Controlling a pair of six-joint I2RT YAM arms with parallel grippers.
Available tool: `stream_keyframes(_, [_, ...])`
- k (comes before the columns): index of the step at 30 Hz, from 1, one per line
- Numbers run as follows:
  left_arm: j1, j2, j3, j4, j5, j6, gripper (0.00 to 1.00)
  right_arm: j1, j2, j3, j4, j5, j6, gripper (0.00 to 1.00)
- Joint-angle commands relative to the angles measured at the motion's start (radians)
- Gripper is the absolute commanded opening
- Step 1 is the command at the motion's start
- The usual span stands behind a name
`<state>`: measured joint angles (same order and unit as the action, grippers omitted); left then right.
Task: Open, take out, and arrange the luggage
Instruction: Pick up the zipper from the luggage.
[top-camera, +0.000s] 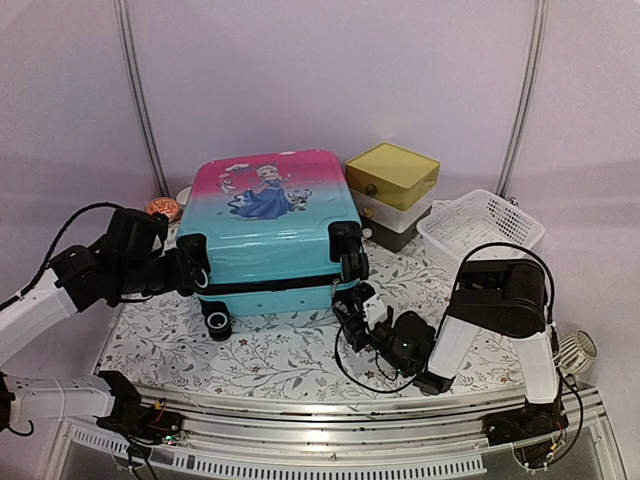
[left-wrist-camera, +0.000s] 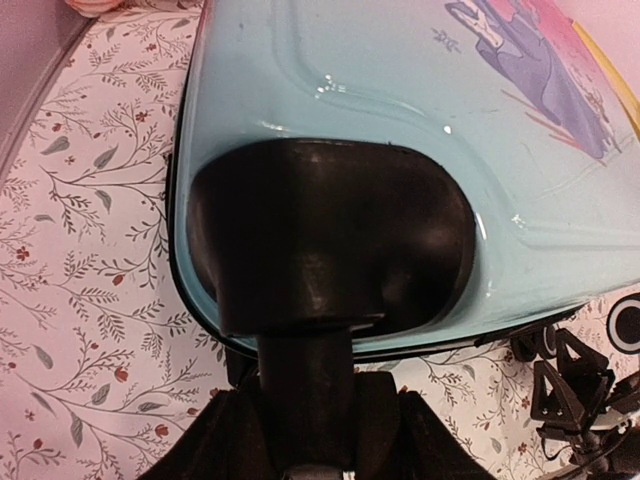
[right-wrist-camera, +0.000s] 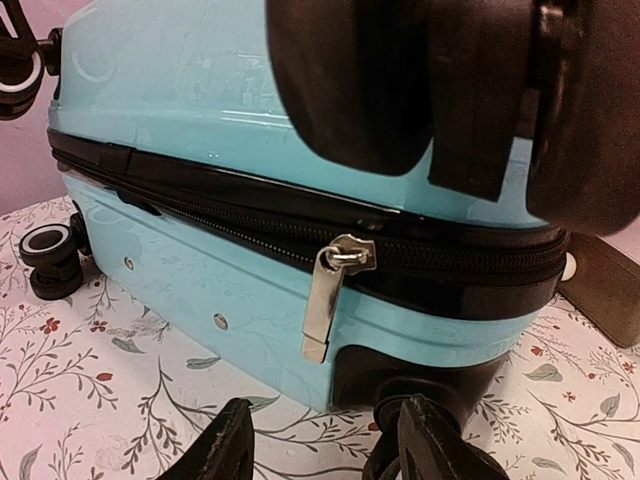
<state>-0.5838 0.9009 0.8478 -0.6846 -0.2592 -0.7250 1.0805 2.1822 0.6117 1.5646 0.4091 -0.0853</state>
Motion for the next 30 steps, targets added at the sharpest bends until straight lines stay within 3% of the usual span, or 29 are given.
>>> stream_keyframes(1, [0.012, -0.037, -0.013, -0.001, 0.015, 0.06, 0.11, 0.012, 0.031, 0.022, 0.134, 0.012, 0.027, 0.51])
stream_keyframes(30, [0.012, -0.066, -0.033, 0.024, 0.048, 0.063, 0.11, 0.03, 0.077, 0.075, 0.117, 0.04, 0.054, 0.51])
